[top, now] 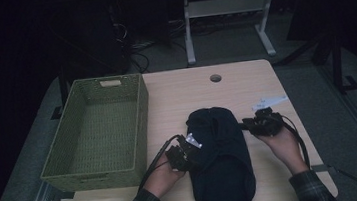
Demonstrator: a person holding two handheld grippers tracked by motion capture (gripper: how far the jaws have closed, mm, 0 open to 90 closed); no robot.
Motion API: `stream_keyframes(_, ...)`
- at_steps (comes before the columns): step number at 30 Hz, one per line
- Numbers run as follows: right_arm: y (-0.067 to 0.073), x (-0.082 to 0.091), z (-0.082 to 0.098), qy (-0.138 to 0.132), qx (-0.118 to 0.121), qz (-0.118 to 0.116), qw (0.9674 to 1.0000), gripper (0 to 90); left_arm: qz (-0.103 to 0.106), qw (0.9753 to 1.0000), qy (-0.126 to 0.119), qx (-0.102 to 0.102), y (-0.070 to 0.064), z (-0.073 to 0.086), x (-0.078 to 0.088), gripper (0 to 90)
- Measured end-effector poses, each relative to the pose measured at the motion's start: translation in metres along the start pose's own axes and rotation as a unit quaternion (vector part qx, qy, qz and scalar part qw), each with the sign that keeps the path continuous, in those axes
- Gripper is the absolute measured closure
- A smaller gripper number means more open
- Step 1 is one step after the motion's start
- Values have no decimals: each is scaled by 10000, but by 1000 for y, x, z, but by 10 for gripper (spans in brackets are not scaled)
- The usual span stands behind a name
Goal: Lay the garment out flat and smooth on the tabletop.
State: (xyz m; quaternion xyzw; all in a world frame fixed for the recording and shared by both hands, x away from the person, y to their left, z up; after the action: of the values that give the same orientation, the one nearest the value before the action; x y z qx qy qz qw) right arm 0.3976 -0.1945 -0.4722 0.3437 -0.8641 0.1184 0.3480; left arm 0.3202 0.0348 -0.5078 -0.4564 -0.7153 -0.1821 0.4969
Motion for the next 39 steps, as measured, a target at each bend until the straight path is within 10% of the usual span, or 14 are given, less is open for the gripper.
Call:
stream_keyframes(11,-39,-49,-31,-41,-385,-72,9992,641,41,10000,-24,23,1,0,0,900)
stream_keyframes(18,-41,-82,-19,543,-435,-399,9968,675,47,10000,-44,55,1,0,0,900)
stream_keyframes(24,-42,-83,-18,558,-364,-391,9970,791,41,10000,-41,65,0,0,0,900)
stream_keyframes(31,-58,-79,-18,509,151,345,9980,812,48,9999,-49,75,1,-1,-1,900)
stream_keyframes(39,-57,-75,-19,348,26,188,9992,716,105,9999,-132,37,0,-5,-1,859)
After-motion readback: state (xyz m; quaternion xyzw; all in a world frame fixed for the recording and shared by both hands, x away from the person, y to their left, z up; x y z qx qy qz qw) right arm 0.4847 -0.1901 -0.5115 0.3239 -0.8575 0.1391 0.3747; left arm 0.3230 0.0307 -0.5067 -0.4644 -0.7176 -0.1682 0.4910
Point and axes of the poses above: each handheld gripper's, and its own axes: x roughly backward along the jaws, z roughly out of its underside, y roughly to its left, the point moved 7 cm from there along -x, roughly forward along the jaws, and after that the axes turned 5 degrees about x, right-handed, at the moved point
